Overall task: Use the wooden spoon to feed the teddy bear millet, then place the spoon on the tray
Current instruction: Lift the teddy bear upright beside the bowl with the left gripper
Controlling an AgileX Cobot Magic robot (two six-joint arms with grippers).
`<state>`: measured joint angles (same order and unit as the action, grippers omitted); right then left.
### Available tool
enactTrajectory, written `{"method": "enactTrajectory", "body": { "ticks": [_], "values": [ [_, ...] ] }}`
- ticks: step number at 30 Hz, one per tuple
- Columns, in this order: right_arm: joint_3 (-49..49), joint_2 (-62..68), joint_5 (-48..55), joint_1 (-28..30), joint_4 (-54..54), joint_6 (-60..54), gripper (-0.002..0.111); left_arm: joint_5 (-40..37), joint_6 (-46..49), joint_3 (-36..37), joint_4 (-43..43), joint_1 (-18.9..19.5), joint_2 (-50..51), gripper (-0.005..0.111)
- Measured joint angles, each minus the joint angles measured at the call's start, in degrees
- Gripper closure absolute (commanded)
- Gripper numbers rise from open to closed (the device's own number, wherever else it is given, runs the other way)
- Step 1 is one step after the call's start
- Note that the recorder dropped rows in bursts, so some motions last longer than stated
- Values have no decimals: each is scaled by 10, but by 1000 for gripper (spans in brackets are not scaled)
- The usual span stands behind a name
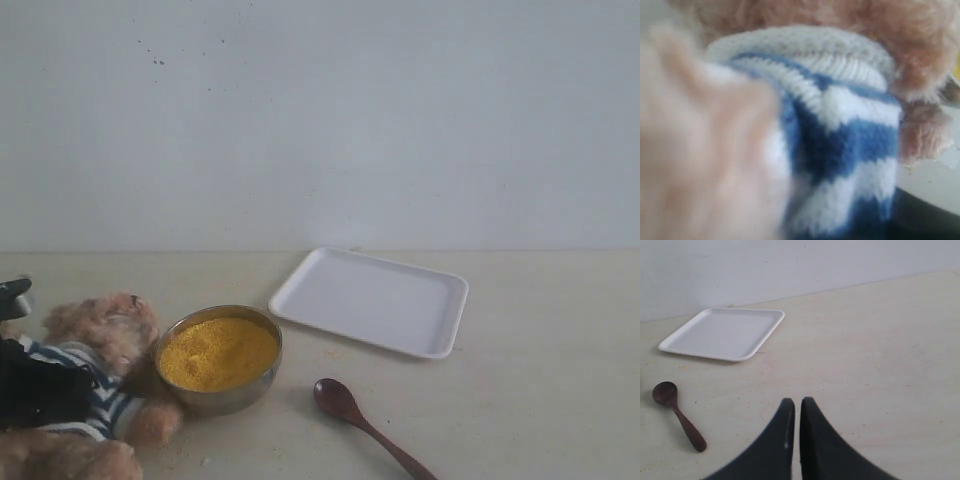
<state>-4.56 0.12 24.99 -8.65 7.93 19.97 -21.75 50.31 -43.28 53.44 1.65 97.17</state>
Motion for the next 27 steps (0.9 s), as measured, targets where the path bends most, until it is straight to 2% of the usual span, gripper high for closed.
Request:
{"method": "enactTrajectory", "body": {
  "ticks": [3,7,11,16,21,27],
  "values": [
    [0,0,0,0,0,0,104,-19,-28,0,-1,43,-33,103],
    [0,0,0,0,0,0,104,-88,-58,0,12,76,-80,103],
    [0,0,0,0,0,0,104,-131,-33,12,87,83,-120,103],
    [0,0,1,0,0,0,104,-155,92,44,233,83,-129,103],
    [0,0,1,0,0,0,104,-188,180,60,339,83,-90,103],
    [0,0,1,0,1,-7,104,-290,203,40,424,96,-45,103]
  ]
}}
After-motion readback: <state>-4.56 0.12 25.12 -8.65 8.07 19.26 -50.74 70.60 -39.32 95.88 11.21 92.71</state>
